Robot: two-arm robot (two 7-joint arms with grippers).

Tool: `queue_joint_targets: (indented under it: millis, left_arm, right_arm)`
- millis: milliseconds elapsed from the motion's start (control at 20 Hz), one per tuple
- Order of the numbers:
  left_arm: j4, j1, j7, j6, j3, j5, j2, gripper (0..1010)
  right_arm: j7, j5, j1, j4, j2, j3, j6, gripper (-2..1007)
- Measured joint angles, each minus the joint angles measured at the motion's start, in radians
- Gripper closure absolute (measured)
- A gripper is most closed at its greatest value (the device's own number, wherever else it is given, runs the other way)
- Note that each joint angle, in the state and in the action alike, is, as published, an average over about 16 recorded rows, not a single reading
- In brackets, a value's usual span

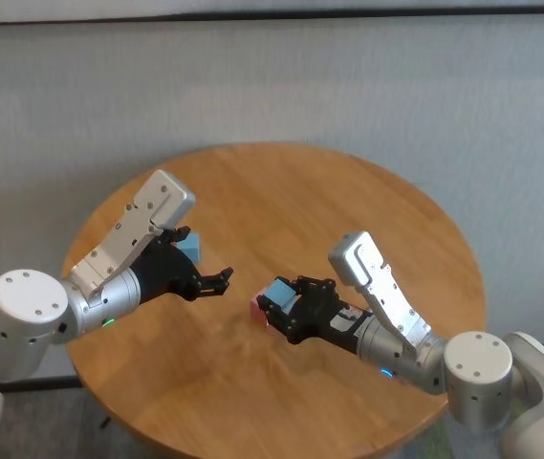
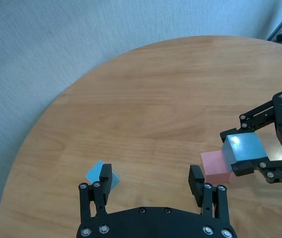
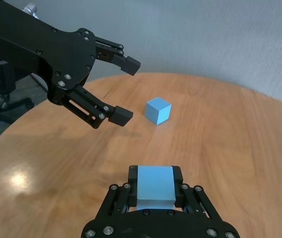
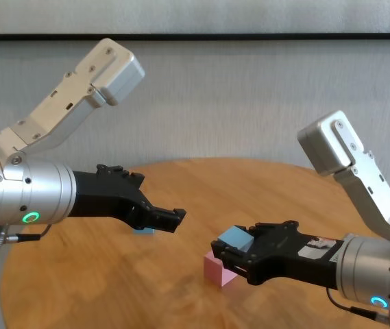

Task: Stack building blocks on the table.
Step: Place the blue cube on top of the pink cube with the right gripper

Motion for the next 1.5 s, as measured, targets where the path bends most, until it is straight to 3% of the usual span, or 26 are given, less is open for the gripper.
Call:
queue_joint_targets:
  millis: [1500]
  left_arm:
    - [0.000,0.000,0.000,0.000,0.000,0.000,0.000,10]
  right_arm:
    - [-0.028,-0.019,0.034,0.091,-0.072,0.007,-0.008,647]
